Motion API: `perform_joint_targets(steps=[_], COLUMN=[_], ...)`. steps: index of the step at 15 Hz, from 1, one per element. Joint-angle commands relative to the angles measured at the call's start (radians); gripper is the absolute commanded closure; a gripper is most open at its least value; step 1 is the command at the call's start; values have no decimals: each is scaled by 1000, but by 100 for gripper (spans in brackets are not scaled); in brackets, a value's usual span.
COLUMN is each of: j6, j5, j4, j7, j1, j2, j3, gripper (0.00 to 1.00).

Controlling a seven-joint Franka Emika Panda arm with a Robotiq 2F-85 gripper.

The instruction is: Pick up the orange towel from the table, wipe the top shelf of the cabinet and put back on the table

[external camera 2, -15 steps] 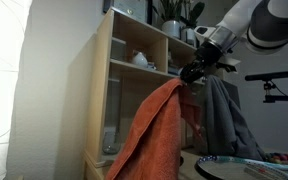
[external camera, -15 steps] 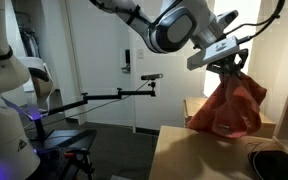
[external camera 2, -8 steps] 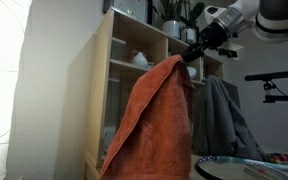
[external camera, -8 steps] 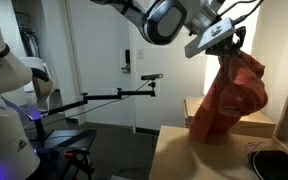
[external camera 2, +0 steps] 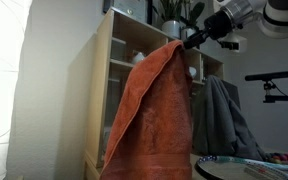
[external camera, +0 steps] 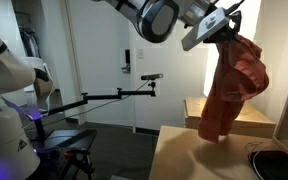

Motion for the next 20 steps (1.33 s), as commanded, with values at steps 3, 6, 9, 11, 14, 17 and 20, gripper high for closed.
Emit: perform_joint_targets(steps=[3, 6, 9, 11, 14, 17, 20], j6=[130, 185, 136, 136, 135, 134, 133], j5=[-54, -101, -168, -198, -211, -207, -189], j4=[-76, -108, -68, -64, -65, -67, -70], j7=[35, 61, 101, 118, 129, 131, 139], j1=[-215, -317, -438, -513, -610, -694, -762], j2=[-26, -27, -18, -10, -5, 9, 7], j3=[204, 289, 392, 455, 532, 600, 649], gripper=[98, 98, 98, 98, 98, 98, 98])
